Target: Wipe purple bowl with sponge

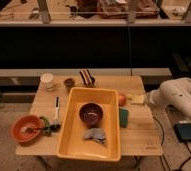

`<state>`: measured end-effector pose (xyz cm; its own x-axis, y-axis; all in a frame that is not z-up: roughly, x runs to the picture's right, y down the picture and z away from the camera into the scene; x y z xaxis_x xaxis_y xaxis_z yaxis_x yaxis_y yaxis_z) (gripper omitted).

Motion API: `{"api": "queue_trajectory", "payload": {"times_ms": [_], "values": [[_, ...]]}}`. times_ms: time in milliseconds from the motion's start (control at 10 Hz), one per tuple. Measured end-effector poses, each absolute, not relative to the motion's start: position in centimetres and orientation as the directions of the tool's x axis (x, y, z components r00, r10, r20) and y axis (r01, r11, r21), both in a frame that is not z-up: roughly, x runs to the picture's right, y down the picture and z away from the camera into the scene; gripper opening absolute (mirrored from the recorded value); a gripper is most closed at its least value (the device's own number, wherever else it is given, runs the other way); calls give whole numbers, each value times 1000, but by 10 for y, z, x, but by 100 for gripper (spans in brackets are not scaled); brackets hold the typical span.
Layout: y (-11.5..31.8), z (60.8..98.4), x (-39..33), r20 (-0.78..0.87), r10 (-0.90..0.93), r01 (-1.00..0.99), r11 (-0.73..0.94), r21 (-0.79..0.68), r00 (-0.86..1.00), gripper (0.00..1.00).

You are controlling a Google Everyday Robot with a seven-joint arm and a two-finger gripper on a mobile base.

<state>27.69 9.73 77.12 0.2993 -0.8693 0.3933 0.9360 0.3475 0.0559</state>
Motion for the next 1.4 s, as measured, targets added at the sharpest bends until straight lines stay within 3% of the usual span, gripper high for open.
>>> {"api": "queue_trajectory", "payload": {"times_ms": [700, 1400], "values": [[97, 776, 281, 413, -852, 929, 369, 41, 320, 80], [128, 796, 301, 450, -865, 932, 324, 161, 223, 80]]}}
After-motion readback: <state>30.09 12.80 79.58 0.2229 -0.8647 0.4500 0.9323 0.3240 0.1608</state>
